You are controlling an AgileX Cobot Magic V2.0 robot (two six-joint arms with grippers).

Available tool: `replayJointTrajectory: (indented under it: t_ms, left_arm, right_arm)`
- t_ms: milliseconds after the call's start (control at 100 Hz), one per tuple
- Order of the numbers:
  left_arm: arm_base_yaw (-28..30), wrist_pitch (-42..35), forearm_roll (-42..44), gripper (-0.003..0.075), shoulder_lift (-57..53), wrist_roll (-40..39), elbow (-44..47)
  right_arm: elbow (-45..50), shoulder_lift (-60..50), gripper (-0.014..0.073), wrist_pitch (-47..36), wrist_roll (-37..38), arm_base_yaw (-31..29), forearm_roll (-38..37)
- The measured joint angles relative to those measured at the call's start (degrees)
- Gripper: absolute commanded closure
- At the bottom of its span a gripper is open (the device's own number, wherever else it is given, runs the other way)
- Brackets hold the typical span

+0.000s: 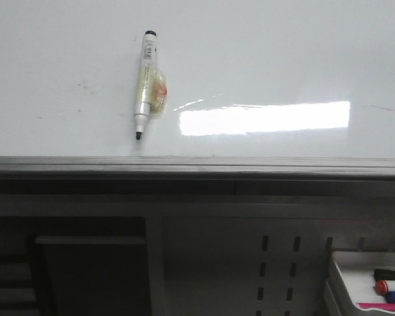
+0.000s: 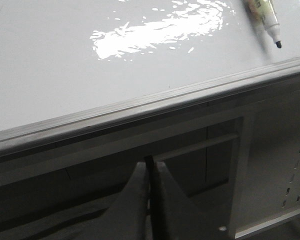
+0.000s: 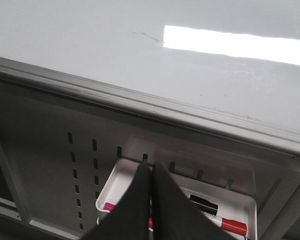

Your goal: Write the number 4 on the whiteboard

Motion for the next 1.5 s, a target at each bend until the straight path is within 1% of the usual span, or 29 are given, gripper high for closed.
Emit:
replayJointTrajectory:
  t_ms: [960, 1050, 1110, 1200, 1260, 1320, 1370, 1390, 1440, 1500]
  left_arm:
    - [0.0, 0.0, 0.09, 0.0741, 0.0, 0.0, 0.0]
    - [0.0, -0.56, 0.09, 0.0741, 0.0, 0.0, 0.0]
    - [0.0, -1.65, -0.52, 0.0741, 0.0, 0.0, 0.0]
    - [0.0, -4.53, -5.95, 0.0741, 0.0, 0.0, 0.0]
    - [0.0, -7.06, -13.68, 0.0741, 0.0, 0.0, 0.0]
    - [0.0, -10.1, -22.13, 0.0741, 0.0, 0.0, 0.0]
    - [0.0, -12.31, -30.87, 0.0741, 0.0, 0.0, 0.0]
    - [0.0, -13.12, -33.02, 0.0741, 0.0, 0.0, 0.0]
    - [0.0, -14.66, -41.55, 0.0741, 0.0, -0.09, 0.0]
    - [0.0, -15.81, -48.8, 0.0741, 0.0, -0.09, 0.0]
  right_arm:
    - [0.0, 0.0, 0.0658, 0.0, 0.0, 0.0, -0.1]
    - [0.0, 0.0, 0.0658, -2.22, 0.0, 0.0, -0.05]
    - [0.0, 0.0, 0.0658, -6.55, 0.0, 0.0, 2.5]
    - [0.0, 0.0, 0.0658, -14.62, 0.0, 0.0, 10.19]
    - [0.0, 0.0, 0.0658, -18.77, 0.0, 0.0, 17.55]
    - [0.0, 0.0, 0.0658, -20.45, 0.0, 0.0, 24.34]
    - [0.0, 0.0, 0.0658, -20.45, 0.0, 0.0, 27.42]
    - [0.0, 0.0, 0.0658, -20.34, 0.0, 0.0, 28.25]
    - [0.0, 0.0, 0.0658, -20.34, 0.0, 0.0, 29.59]
    - [0.0, 0.0, 0.0658, -20.66, 0.0, 0.0, 30.98]
